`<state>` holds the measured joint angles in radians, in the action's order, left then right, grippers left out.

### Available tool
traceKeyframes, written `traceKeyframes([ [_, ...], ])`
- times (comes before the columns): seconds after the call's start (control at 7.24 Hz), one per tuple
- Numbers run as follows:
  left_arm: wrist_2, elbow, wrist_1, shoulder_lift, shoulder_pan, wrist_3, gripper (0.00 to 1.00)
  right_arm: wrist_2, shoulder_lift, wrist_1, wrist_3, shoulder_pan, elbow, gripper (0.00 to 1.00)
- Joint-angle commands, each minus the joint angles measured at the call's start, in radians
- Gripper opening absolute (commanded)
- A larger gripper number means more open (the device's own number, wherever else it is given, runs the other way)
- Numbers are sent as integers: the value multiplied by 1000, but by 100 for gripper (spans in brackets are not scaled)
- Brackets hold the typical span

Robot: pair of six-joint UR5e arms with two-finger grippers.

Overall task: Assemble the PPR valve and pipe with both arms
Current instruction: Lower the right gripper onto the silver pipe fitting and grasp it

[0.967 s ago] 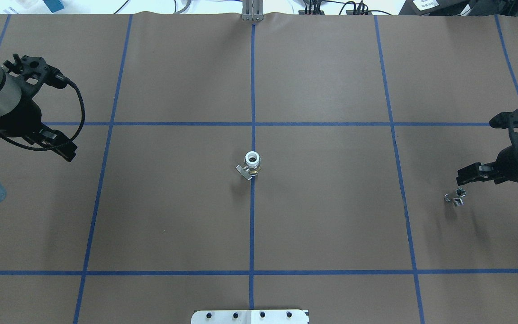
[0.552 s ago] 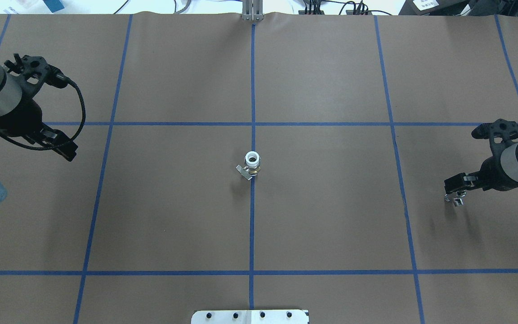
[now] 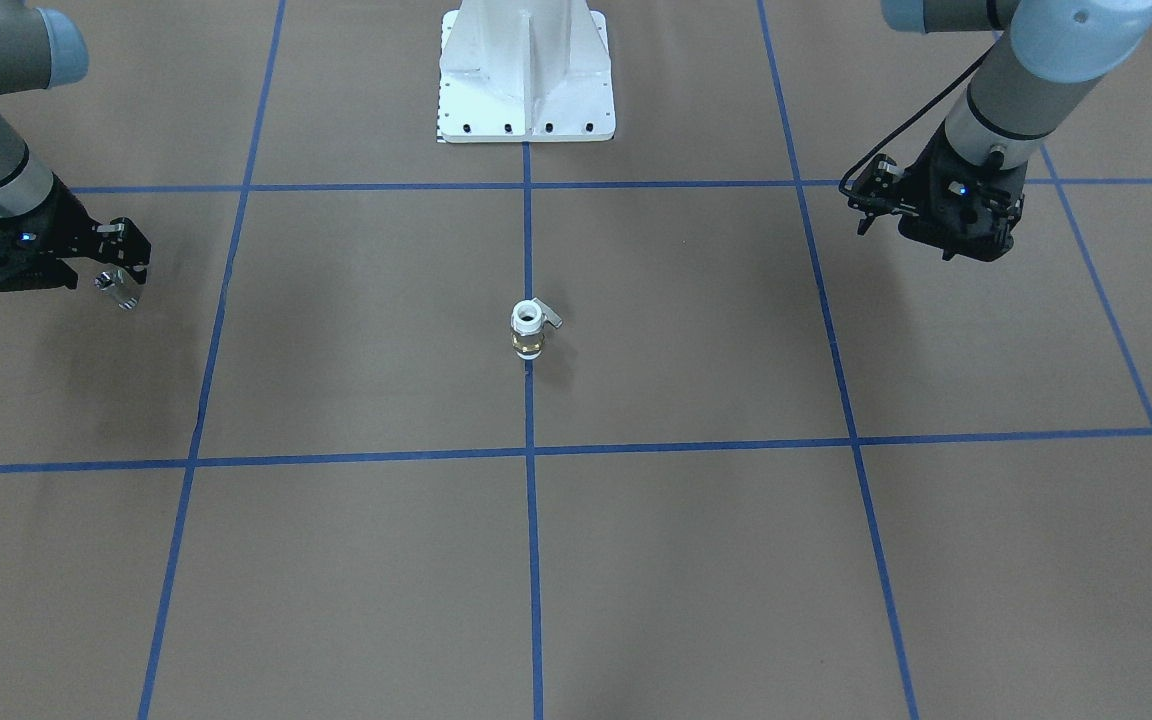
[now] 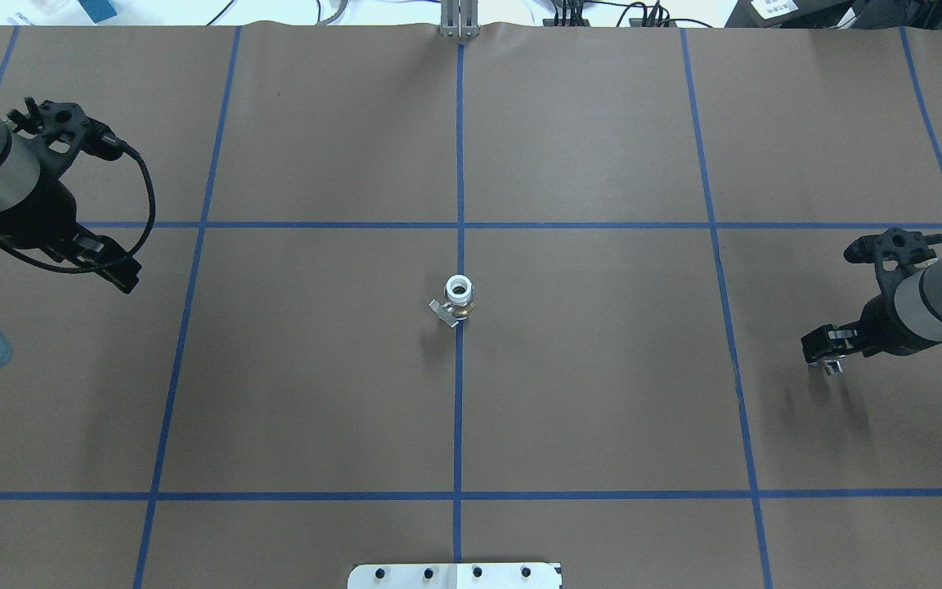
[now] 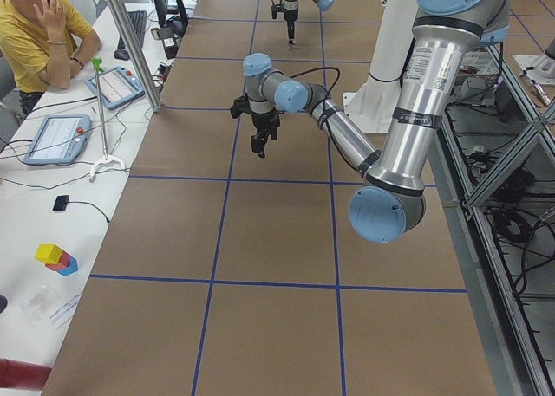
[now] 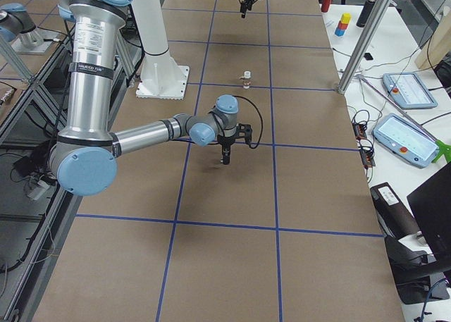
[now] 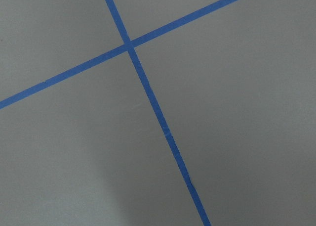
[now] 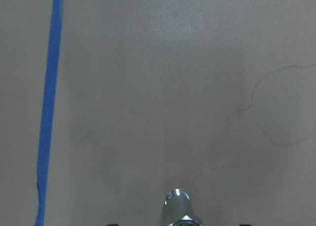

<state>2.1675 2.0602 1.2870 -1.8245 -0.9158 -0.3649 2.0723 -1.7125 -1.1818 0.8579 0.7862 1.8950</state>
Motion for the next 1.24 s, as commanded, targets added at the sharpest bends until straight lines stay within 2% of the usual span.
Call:
traceKeyframes([
  [0.0,0,0,0,1,0,0,100,2,-1,-1,0,-1,-2,75],
  [0.28,0,0,0,1,-2,0,100,9,1,-1,0,-1,-2,18],
  [0.41,0,0,0,1,-2,0,100,8,1,-1,0,1,-2,2],
  [0.83,2,0,0,1,-2,0,100,34,5,-15,4,21,45,0],
  [0.97,3,0,0,4,-12,7,100,51,43,-25,27,36,44,0],
  [1.1,6,1,-3,7,-56,27,100,66,126,-118,90,44,44,0],
])
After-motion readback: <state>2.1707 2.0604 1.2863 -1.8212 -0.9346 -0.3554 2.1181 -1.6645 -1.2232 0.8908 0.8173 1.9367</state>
